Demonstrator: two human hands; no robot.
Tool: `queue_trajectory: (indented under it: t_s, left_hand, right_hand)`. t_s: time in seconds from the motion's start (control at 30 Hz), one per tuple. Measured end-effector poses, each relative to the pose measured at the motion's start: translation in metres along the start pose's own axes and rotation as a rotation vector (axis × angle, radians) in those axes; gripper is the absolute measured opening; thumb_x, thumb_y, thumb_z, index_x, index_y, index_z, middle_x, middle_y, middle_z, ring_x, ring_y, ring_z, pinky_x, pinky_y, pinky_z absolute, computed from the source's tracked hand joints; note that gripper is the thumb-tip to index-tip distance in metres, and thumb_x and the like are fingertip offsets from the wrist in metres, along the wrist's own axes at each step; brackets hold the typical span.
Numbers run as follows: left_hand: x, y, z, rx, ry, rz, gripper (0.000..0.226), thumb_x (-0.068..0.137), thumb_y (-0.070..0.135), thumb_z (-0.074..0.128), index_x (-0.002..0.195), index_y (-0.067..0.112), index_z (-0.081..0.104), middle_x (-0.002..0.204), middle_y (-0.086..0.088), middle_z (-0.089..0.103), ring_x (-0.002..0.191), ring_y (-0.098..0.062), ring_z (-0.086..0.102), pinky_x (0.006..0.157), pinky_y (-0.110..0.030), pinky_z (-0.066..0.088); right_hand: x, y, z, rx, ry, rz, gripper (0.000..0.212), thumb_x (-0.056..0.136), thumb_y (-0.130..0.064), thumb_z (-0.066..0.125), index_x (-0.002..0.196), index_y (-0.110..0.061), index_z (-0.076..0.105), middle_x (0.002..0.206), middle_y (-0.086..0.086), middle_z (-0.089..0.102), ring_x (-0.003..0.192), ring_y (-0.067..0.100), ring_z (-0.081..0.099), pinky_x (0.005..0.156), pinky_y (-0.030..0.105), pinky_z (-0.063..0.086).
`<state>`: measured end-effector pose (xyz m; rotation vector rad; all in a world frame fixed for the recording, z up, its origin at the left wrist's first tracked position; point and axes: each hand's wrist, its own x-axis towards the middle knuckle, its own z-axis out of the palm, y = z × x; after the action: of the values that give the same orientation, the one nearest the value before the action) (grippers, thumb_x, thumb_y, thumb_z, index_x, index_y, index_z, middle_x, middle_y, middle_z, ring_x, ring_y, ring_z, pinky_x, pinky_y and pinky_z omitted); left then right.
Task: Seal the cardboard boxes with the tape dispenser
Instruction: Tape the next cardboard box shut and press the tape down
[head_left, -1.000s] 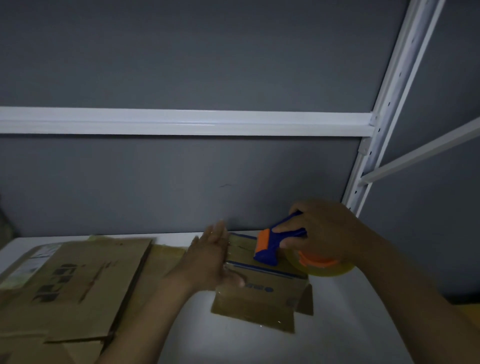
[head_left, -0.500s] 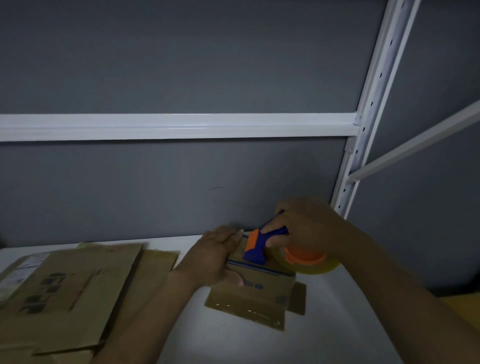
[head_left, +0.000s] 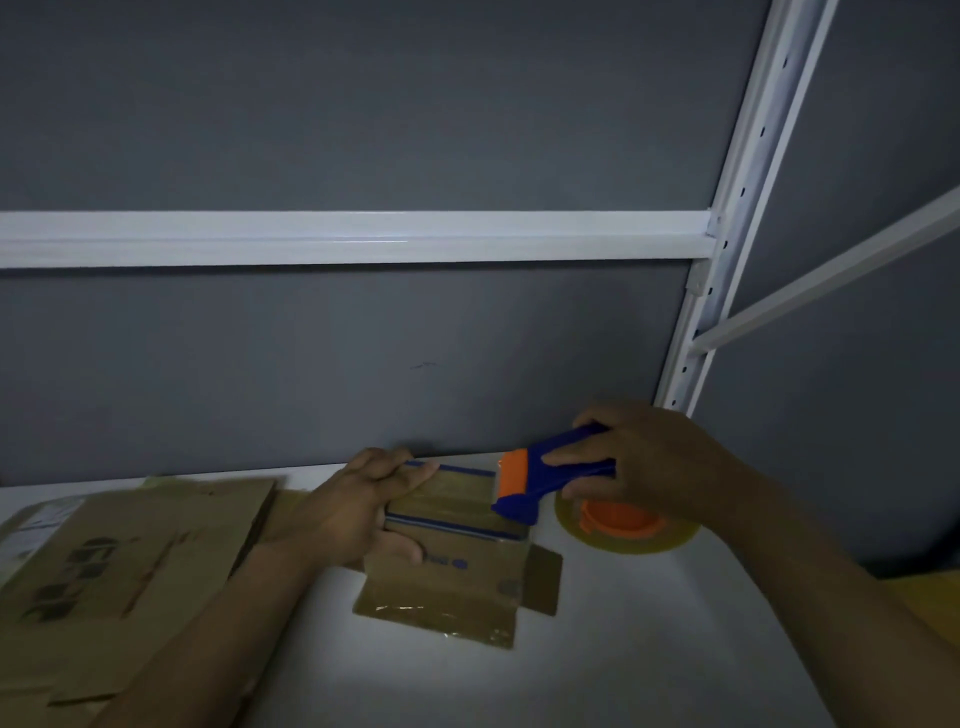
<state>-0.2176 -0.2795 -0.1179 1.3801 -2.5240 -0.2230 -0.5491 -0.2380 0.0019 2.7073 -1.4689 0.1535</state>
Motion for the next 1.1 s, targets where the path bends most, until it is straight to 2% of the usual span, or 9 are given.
queue_trajectory:
  t_s: [0.1, 0.17, 0.3, 0.4, 0.5, 0.6, 0.8, 1.03, 1.1]
  left_hand:
    - [-0.002, -0.006, -0.005, 0.115, -0.061, -0.022, 0.100, 0.066, 0.094, 0.037, 0.148, 0.038, 0.025, 0.147, -0.005, 0.044, 0.132, -0.027, 0.042, 0.115, -0.038, 0.024]
    - [-0.002, -0.002, -0.008, 0.246, -0.073, -0.003, 0.108, 0.069, 0.094, 0.033, 0.151, 0.023, 0.028, 0.151, -0.008, 0.041, 0.138, -0.030, 0.038, 0.118, -0.036, 0.007]
    - [0.004, 0.037, 0.002, 0.297, -0.079, 0.021, 0.123, 0.057, 0.097, 0.007, 0.147, 0.019, -0.019, 0.155, 0.003, -0.021, 0.145, -0.016, -0.017, 0.111, -0.021, -0.022]
    - [0.015, 0.067, 0.012, 0.267, -0.137, 0.028, 0.122, 0.052, 0.097, 0.000, 0.143, 0.020, -0.024, 0.151, 0.004, -0.031, 0.143, -0.012, -0.024, 0.109, -0.024, -0.023]
    - [0.018, 0.067, 0.012, 0.291, -0.094, 0.042, 0.117, 0.061, 0.096, -0.003, 0.149, 0.020, -0.011, 0.158, 0.001, -0.013, 0.147, -0.014, -0.007, 0.117, -0.029, -0.006]
    - [0.017, 0.063, 0.010, 0.278, -0.069, 0.023, 0.099, 0.085, 0.083, 0.013, 0.142, 0.009, 0.045, 0.143, -0.010, 0.049, 0.127, -0.024, 0.053, 0.103, -0.041, 0.035]
    - [0.019, 0.048, 0.012, 0.266, -0.099, 0.003, 0.092, 0.085, 0.081, 0.019, 0.139, 0.013, 0.051, 0.137, -0.010, 0.056, 0.121, -0.029, 0.058, 0.099, -0.045, 0.034]
    - [0.019, 0.053, 0.012, 0.229, -0.130, 0.072, 0.096, 0.061, 0.099, 0.005, 0.143, 0.053, -0.012, 0.159, 0.011, -0.007, 0.147, -0.015, -0.007, 0.115, -0.030, -0.008]
    - [0.020, 0.062, 0.013, 0.228, -0.148, 0.093, 0.097, 0.060, 0.099, 0.006, 0.143, 0.052, -0.014, 0.156, 0.018, -0.018, 0.144, -0.013, -0.022, 0.114, -0.031, -0.014]
  right_hand:
    - [-0.002, -0.005, 0.016, 0.054, 0.003, 0.036, 0.045, 0.088, -0.061, 0.048, 0.131, -0.048, 0.050, 0.130, -0.013, 0.043, 0.110, 0.002, 0.040, 0.079, 0.016, 0.028]
    - [-0.003, -0.006, 0.021, 0.078, 0.026, 0.071, 0.046, 0.087, -0.063, 0.048, 0.130, -0.048, 0.051, 0.129, -0.015, 0.042, 0.108, 0.002, 0.042, 0.079, 0.017, 0.028]
    - [-0.004, -0.008, 0.027, 0.088, 0.049, 0.098, 0.050, 0.086, -0.068, 0.045, 0.130, -0.047, 0.052, 0.128, -0.015, 0.045, 0.107, 0.004, 0.048, 0.080, 0.018, 0.033]
    - [-0.006, -0.011, 0.029, 0.101, 0.057, 0.102, 0.046, 0.089, -0.064, 0.044, 0.131, -0.048, 0.050, 0.127, -0.015, 0.046, 0.105, 0.005, 0.049, 0.080, 0.019, 0.035]
    - [-0.010, -0.010, 0.030, 0.139, -0.014, 0.106, 0.046, 0.090, -0.060, 0.045, 0.135, -0.048, 0.045, 0.133, -0.014, 0.043, 0.109, 0.006, 0.048, 0.079, 0.020, 0.033]
    - [-0.015, -0.005, 0.033, 0.206, -0.038, 0.120, 0.046, 0.090, -0.059, 0.048, 0.135, -0.049, 0.044, 0.139, -0.014, 0.039, 0.114, 0.005, 0.045, 0.081, 0.019, 0.030]
    - [-0.042, 0.012, 0.041, 0.303, -0.059, 0.193, 0.046, 0.087, -0.060, 0.051, 0.131, -0.049, 0.046, 0.132, -0.021, 0.041, 0.105, -0.001, 0.042, 0.078, 0.013, 0.033]
    - [-0.053, -0.002, 0.077, 0.381, 0.018, 0.208, 0.045, 0.087, -0.054, 0.056, 0.131, -0.053, 0.044, 0.119, -0.030, 0.032, 0.103, -0.006, 0.040, 0.075, 0.001, 0.028]
    - [-0.050, -0.007, 0.084, 0.385, 0.038, 0.212, 0.048, 0.088, -0.053, 0.056, 0.134, -0.050, 0.043, 0.124, -0.025, 0.036, 0.106, -0.005, 0.040, 0.077, 0.002, 0.027]
